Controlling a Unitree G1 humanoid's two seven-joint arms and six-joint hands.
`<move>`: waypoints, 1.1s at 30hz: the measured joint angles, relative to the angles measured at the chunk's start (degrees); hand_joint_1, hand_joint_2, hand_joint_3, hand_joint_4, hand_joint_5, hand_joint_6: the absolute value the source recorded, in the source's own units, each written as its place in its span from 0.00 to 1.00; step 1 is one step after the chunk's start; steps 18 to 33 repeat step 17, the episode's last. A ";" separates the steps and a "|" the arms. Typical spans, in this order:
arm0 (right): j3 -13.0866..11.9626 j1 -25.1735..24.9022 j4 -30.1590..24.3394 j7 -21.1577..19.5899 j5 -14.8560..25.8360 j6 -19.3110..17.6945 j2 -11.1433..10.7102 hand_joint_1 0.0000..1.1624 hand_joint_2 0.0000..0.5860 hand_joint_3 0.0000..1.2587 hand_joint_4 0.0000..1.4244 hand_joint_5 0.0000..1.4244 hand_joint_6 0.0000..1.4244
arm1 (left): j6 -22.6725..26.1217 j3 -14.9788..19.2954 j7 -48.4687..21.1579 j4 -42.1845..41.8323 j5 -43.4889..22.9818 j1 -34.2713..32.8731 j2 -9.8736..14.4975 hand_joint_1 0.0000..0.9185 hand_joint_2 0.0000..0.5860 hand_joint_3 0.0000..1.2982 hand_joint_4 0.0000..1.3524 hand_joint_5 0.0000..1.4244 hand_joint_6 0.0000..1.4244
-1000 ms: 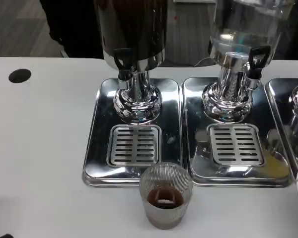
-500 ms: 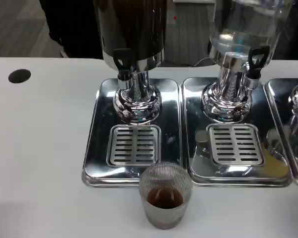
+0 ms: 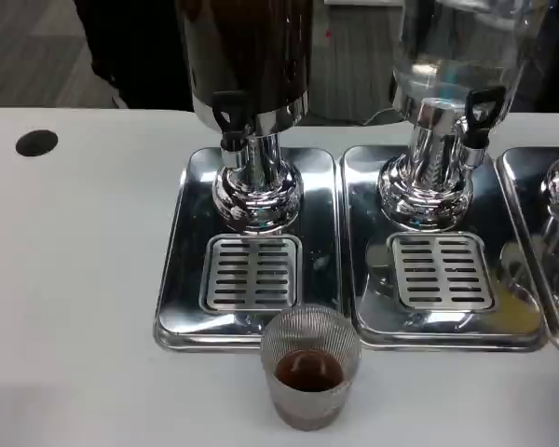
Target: Grasp the cup under the faucet to collect the drink, then remove the cup.
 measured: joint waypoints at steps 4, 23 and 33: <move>-0.11 -0.02 -0.32 0.00 0.01 -0.05 0.01 0.51 0.96 0.24 0.14 0.07 0.00 | -0.14 0.00 0.04 0.00 0.01 0.12 0.00 0.00 0.10 0.00 0.00 0.00 0.00; -0.10 0.98 -1.75 0.00 -0.20 -0.08 0.73 0.52 0.97 0.24 0.14 0.07 0.00 | -1.40 -0.13 1.02 0.73 0.03 0.96 -0.40 0.00 0.10 0.00 0.00 0.00 0.00; -0.10 0.98 -1.75 0.00 -0.20 -0.08 0.73 0.52 0.97 0.24 0.14 0.07 0.00 | -1.40 -0.13 1.02 0.73 0.03 0.96 -0.40 0.00 0.10 0.00 0.00 0.00 0.00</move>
